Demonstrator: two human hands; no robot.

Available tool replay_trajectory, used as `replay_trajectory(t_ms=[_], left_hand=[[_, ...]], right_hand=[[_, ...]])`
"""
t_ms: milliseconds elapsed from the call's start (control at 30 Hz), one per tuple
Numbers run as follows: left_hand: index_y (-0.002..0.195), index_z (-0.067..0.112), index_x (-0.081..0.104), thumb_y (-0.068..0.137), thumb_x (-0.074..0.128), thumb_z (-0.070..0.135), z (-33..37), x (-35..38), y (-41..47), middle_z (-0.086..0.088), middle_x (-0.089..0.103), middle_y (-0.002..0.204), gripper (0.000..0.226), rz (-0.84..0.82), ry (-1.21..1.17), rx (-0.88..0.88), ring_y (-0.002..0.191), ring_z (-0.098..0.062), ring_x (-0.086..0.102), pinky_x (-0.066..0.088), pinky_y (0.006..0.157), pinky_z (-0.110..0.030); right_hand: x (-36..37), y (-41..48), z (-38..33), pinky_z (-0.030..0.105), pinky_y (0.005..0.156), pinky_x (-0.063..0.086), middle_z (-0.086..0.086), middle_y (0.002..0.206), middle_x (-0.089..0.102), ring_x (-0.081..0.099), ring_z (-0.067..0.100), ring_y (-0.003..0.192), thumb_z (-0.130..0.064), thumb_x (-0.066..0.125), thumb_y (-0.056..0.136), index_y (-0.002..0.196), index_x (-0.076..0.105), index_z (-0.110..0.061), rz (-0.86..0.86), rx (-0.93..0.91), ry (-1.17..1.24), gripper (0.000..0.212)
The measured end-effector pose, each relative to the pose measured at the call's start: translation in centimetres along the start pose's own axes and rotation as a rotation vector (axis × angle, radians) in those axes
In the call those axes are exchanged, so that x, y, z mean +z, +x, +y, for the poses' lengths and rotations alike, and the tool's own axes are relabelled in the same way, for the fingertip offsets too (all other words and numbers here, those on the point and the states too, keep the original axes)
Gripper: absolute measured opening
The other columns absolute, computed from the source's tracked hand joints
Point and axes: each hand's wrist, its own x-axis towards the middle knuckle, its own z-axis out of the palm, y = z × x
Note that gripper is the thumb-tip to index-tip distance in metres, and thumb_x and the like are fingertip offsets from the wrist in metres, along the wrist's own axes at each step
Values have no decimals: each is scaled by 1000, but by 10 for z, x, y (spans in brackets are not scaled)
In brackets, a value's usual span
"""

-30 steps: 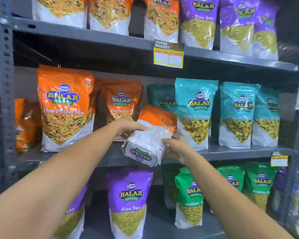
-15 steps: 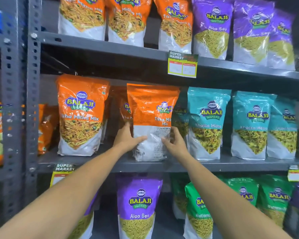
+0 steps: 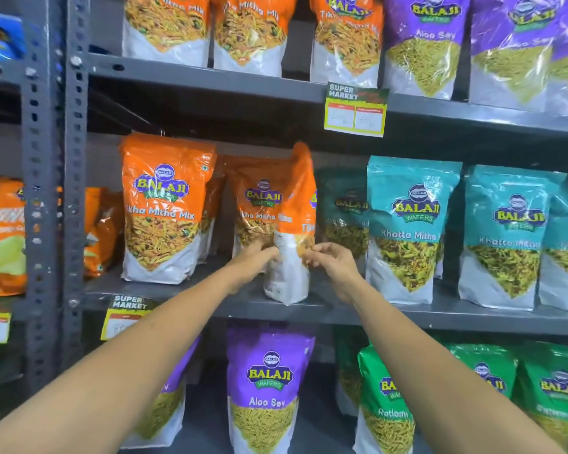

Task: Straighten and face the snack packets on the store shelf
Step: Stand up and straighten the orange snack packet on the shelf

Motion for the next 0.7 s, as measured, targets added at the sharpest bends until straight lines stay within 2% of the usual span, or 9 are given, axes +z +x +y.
replay_trajectory(t_ms=[67,167,233,300,367,433,533,633,700], left_hand=[[133,23,47,67,73,31,-2,1,-4,2,60,130,72,-136,-32,9,119,-17,56,41,105,-36],[123,11,59,66,83,16,-4,-6,-3,-9,67,122,62,-181,47,-3,115,-25,62,47,103,-44],[120,6,59,68,79,1,-3,-16,1,-16,66,121,56,-173,14,-32,115,-30,61,47,103,-44],[121,6,57,68,75,-7,-6,-28,4,-15,64,124,57,-160,-44,-72,116,-28,60,46,103,-40],[117,9,53,72,70,-9,-12,-36,5,-15,62,118,51,-80,-76,-108,110,-26,59,46,98,-36],[113,11,51,74,67,-7,-15,-42,6,-13,60,107,46,10,-139,-134,98,-22,58,45,88,-36],[103,20,57,80,70,15,1,-45,11,2,63,104,27,92,-287,-67,98,-14,58,41,97,-42],[99,25,58,82,66,40,32,-50,24,9,63,100,24,421,-348,71,98,-11,57,44,98,-41],[105,19,60,83,64,43,50,-56,33,0,65,109,33,599,-342,118,107,-18,58,48,97,-42]], right_hand=[[-2,1,2,29,68,52,7,85,58,58,18,71,-11,85,63,93,51,-14,-7,54,18,45],[-2,3,1,30,54,56,12,112,56,64,15,58,-12,84,65,122,34,-18,-150,190,151,76],[1,4,1,24,42,48,12,109,63,55,10,43,-17,79,73,129,37,-8,-201,212,188,71],[0,7,3,18,35,35,8,96,65,40,5,33,-23,72,78,129,45,-7,-126,202,143,60],[-3,11,6,18,36,29,3,87,64,40,2,37,-27,72,78,122,53,-8,-97,147,38,51],[-2,11,9,16,40,38,0,88,64,53,3,59,-30,77,75,114,58,-8,-116,68,-3,49],[11,8,12,6,59,48,-6,104,60,59,4,92,-24,84,67,119,45,-13,-179,48,114,66],[26,7,16,17,77,52,-5,114,59,60,8,102,-24,89,58,125,35,-18,-157,58,109,87],[32,7,15,9,66,51,-10,111,59,60,0,98,-29,91,54,122,36,-22,-166,36,64,88]])
